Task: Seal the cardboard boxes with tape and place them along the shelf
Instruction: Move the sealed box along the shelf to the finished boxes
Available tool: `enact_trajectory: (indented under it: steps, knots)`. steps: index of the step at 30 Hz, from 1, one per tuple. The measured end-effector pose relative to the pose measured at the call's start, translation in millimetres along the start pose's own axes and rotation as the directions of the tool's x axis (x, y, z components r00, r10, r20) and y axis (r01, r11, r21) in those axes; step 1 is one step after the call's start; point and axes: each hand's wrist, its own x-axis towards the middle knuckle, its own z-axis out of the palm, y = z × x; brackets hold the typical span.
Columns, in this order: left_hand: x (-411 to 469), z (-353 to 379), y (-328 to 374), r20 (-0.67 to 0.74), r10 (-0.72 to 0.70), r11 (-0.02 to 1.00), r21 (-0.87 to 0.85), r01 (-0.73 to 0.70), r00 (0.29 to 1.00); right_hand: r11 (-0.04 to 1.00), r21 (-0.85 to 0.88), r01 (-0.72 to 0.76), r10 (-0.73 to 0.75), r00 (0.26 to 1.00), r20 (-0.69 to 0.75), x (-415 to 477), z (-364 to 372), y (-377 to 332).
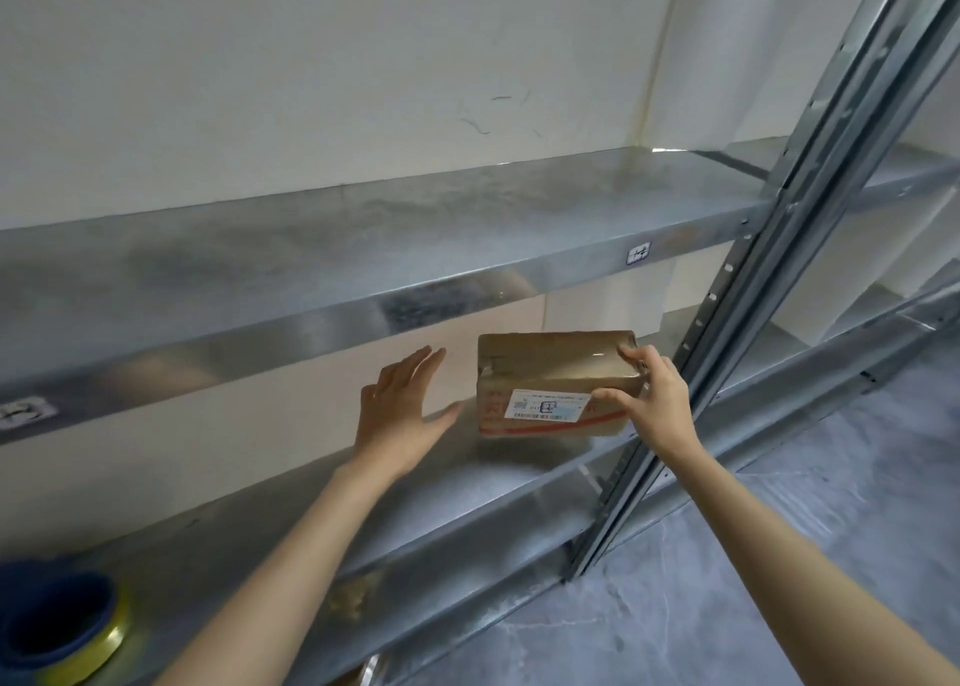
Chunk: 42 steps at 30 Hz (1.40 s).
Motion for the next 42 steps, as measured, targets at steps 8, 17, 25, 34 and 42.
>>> enact_trajectory:
  steps: [8,17,25,34,42]
  knots:
    - [39.0,29.2,27.3,0.002,-0.051,0.998,-0.019,0.051,0.999,0.998,-0.06,0.005,0.0,0.996,0.095,61.5,-10.6,57.7]
    - [35.7,55.6,45.1,-0.066,-0.288,0.956,0.042,0.291,0.955,0.998,0.047,0.042,-0.052,0.972,0.228,122.1,4.6,96.5]
    - [21.7,70.3,66.9,-0.133,-0.385,0.917,0.053,0.395,0.913,0.999,0.018,0.045,-0.049,0.943,0.328,144.2,8.6,121.4]
    - [21.6,74.5,92.1,-0.231,-0.372,0.912,0.09,0.4,0.899,0.898,-0.072,0.434,-0.36,0.819,0.447,148.6,3.4,108.6]
    - [11.4,71.9,109.6,-0.224,-0.339,0.908,0.175,0.38,0.914,0.845,-0.172,0.506,-0.36,0.776,0.518,154.9,-5.5,111.9]
